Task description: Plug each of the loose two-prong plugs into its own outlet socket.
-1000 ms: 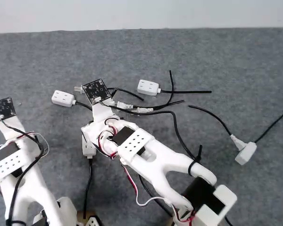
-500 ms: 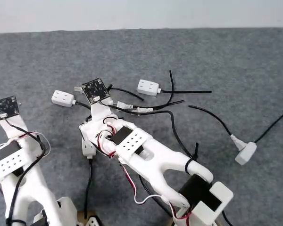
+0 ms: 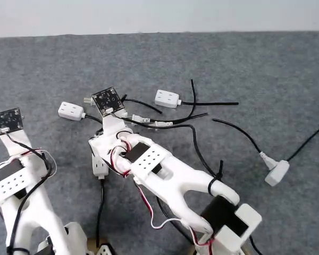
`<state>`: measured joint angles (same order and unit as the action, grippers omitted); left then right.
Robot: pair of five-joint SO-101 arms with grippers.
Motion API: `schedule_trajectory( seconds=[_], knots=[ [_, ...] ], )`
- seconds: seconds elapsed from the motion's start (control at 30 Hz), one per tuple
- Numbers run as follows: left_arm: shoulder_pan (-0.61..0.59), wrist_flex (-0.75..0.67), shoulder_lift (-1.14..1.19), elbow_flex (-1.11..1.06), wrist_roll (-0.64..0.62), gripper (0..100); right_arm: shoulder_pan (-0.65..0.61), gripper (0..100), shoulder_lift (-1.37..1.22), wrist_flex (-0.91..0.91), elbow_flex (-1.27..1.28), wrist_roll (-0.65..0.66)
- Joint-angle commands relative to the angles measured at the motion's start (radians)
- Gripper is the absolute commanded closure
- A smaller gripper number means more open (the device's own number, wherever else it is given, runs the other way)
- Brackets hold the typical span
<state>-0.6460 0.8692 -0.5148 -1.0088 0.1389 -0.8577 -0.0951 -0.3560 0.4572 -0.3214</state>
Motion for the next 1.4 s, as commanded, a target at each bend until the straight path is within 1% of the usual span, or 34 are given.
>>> schedule_trajectory(
  seconds=[0.0, 0.2, 0.33, 0.73, 1.03, 1.2, 1.37],
  knots=[
    [0.006, -0.025, 0.002, 0.039, 0.008, 99, 0.019, 98.9, -0.008, 0.028, -0.064, 0.015],
    [0.006, -0.025, 0.002, 0.039, 0.009, 99, 0.019, 98.9, -0.022, 0.019, -0.080, 0.018],
    [0.006, -0.025, 0.002, 0.039, 0.009, 99, 0.019, 98.9, -0.019, -0.025, -0.080, 0.060],
    [0.003, -0.025, 0.002, 0.039, 0.011, 99, 0.019, 98.9, -0.024, -0.031, -0.068, 0.060],
    [0.002, -0.025, -0.005, 0.028, 0.029, 99, 0.019, 98.9, -0.024, -0.016, -0.038, 0.063],
    [0.002, -0.025, 0.000, 0.030, 0.031, 99, 0.018, 98.9, -0.015, 0.058, 0.009, 0.066],
    [0.002, -0.025, 0.002, 0.030, 0.031, 99, 0.018, 98.9, -0.015, 0.065, 0.018, 0.081]
  ],
)
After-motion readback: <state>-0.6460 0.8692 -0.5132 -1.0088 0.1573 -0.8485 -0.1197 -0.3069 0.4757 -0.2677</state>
